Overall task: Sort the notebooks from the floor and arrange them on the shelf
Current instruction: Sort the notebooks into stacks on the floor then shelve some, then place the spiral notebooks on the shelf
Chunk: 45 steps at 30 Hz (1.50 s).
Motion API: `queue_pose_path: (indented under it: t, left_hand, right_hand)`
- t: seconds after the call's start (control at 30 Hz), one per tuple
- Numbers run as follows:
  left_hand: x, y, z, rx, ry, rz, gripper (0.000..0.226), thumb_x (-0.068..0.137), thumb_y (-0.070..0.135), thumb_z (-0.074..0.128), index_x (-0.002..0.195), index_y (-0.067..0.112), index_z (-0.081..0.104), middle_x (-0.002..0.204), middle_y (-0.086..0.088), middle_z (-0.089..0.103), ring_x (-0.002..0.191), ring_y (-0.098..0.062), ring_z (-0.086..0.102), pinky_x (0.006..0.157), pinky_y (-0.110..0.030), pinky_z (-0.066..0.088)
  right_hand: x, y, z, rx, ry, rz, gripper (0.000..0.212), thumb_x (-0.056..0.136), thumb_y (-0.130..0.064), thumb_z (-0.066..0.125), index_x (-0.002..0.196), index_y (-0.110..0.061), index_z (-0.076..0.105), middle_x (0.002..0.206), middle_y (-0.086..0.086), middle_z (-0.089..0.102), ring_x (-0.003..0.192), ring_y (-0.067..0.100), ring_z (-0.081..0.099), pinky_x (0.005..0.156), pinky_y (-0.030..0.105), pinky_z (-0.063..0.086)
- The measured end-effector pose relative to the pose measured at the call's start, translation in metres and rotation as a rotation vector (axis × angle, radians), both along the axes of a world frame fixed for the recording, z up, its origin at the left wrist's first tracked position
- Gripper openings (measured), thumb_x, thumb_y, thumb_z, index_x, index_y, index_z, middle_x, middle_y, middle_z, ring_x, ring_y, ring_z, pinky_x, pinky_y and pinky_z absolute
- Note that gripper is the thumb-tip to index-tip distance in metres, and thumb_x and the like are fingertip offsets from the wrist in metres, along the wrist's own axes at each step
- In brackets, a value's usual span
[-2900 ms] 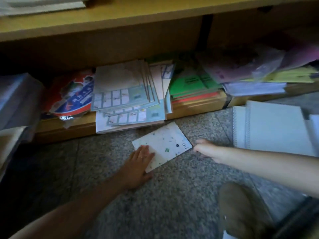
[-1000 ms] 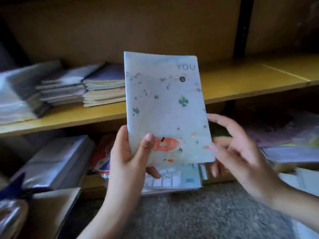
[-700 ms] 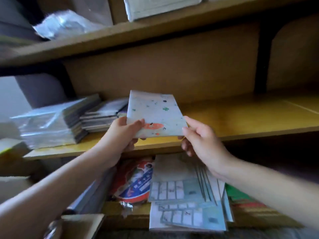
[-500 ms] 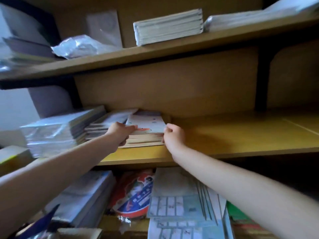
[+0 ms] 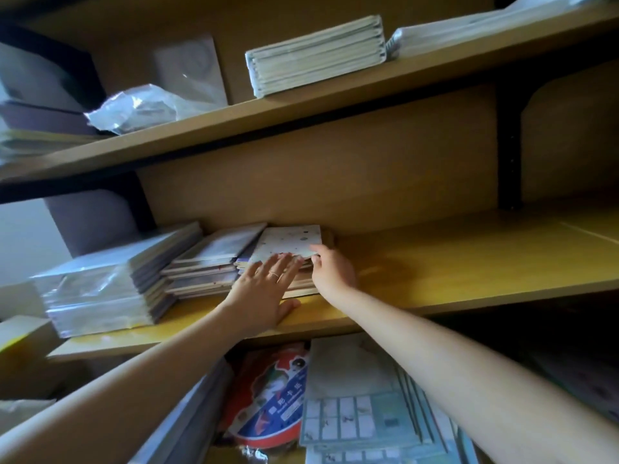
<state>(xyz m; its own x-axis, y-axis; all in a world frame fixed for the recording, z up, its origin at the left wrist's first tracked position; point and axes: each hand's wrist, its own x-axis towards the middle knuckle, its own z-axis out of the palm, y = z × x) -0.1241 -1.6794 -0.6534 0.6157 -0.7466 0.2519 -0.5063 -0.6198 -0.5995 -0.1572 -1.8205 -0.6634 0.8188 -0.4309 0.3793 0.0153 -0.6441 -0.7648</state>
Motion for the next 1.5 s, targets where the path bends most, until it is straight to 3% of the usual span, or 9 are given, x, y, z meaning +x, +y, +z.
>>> queue_pose_path:
  t: [0.07,0.2,0.53,0.67,0.8,0.9,1.03,1.2,1.5]
  left_hand:
    - [0.005,-0.001,-0.001,-0.040,0.008,-0.016,0.084,0.081,0.064,0.002,0.150,0.018,0.018,0.151,-0.013,0.033,0.134,-0.032,0.039,0.102,-0.045,0.037]
    - [0.012,-0.002,0.002,-0.038,0.011,-0.013,0.092,0.068,0.069,-0.010,0.150,0.029,0.000,0.156,-0.008,0.019,0.137,-0.028,0.030,0.104,-0.042,0.028]
    - [0.021,-0.004,-0.002,-0.152,0.010,0.081,0.095,0.064,0.075,-0.007,0.149,0.033,0.008,0.152,-0.007,0.026,0.138,-0.027,0.028,0.104,-0.045,0.028]
    - [0.021,-0.004,-0.010,-0.228,0.073,0.142,0.079,0.082,0.076,0.014,0.148,0.034,0.007,0.156,-0.008,0.017,0.143,-0.029,0.014,0.111,-0.050,0.022]
    - [-0.003,-0.011,-0.011,-0.294,0.112,0.172,0.069,0.094,0.053,0.037,0.150,0.022,0.010,0.158,-0.013,0.005,0.146,-0.028,0.000,0.115,-0.052,0.001]
    - [-0.040,-0.022,-0.015,-0.369,-0.069,-0.100,0.053,0.080,0.026,0.060,0.131,0.011,0.048,0.142,-0.017,0.043,0.137,-0.030,0.034,0.110,-0.052,0.024]
    - [-0.102,-0.048,-0.032,-0.398,-0.017,-0.683,0.022,0.081,0.020,0.048,0.095,0.011,0.063,0.104,-0.007,0.065,0.098,-0.024,0.059,0.092,-0.041,0.045]
    - [-0.181,-0.099,-0.093,-0.199,0.241,-0.908,0.010,0.082,0.019,0.054,0.077,0.012,0.059,0.076,-0.006,0.060,0.069,-0.027,0.057,0.064,-0.035,0.047]
    - [-0.279,-0.176,-0.207,-0.219,0.778,-0.891,0.016,0.083,0.025,0.047,0.085,0.019,0.062,0.079,0.002,0.064,0.073,-0.022,0.061,0.066,-0.032,0.045]
  right_hand:
    - [0.006,-0.001,0.002,0.042,-0.017,-0.049,0.036,0.100,-0.017,0.042,0.135,-0.021,0.044,0.135,0.004,0.054,0.120,0.024,0.054,0.090,0.033,0.050]
    - [0.012,0.008,0.007,0.167,-0.021,-0.206,0.028,0.097,-0.018,0.049,0.125,-0.018,0.053,0.127,0.003,0.058,0.115,0.021,0.057,0.080,0.027,0.050]
    - [0.003,0.000,-0.006,-0.219,-0.026,-0.035,0.041,0.098,-0.013,0.041,0.137,-0.023,0.048,0.144,-0.005,0.044,0.119,0.019,0.055,0.085,0.031,0.054]
    - [0.001,-0.002,-0.009,-0.352,0.020,0.054,0.045,0.097,-0.013,0.039,0.141,-0.024,0.042,0.148,-0.006,0.037,0.117,0.019,0.054,0.084,0.033,0.055]
    - [-0.011,-0.009,-0.007,-0.218,-0.072,0.157,0.039,0.095,-0.011,0.042,0.131,-0.022,0.050,0.141,-0.007,0.040,0.105,0.017,0.058,0.083,0.035,0.054]
    - [-0.052,-0.029,-0.014,-0.197,-0.381,0.245,0.029,0.089,-0.003,0.043,0.097,-0.021,0.064,0.106,-0.010,0.057,0.087,0.011,0.058,0.072,0.038,0.052]
    - [-0.136,-0.074,-0.035,-0.374,-0.542,0.367,0.024,0.080,-0.001,0.042,0.067,-0.014,0.058,0.074,-0.006,0.055,0.065,0.017,0.054,0.056,0.039,0.044]
    - [-0.253,-0.139,-0.105,-0.518,-0.222,0.423,0.022,0.078,0.000,0.040,0.065,-0.012,0.051,0.069,-0.002,0.046,0.057,0.014,0.044,0.050,0.032,0.036]
    - [-0.444,-0.186,-0.244,-0.740,0.472,0.621,0.007,0.075,-0.016,0.053,0.070,-0.021,0.051,0.074,0.000,0.051,0.059,0.018,0.052,0.042,0.031,0.040]
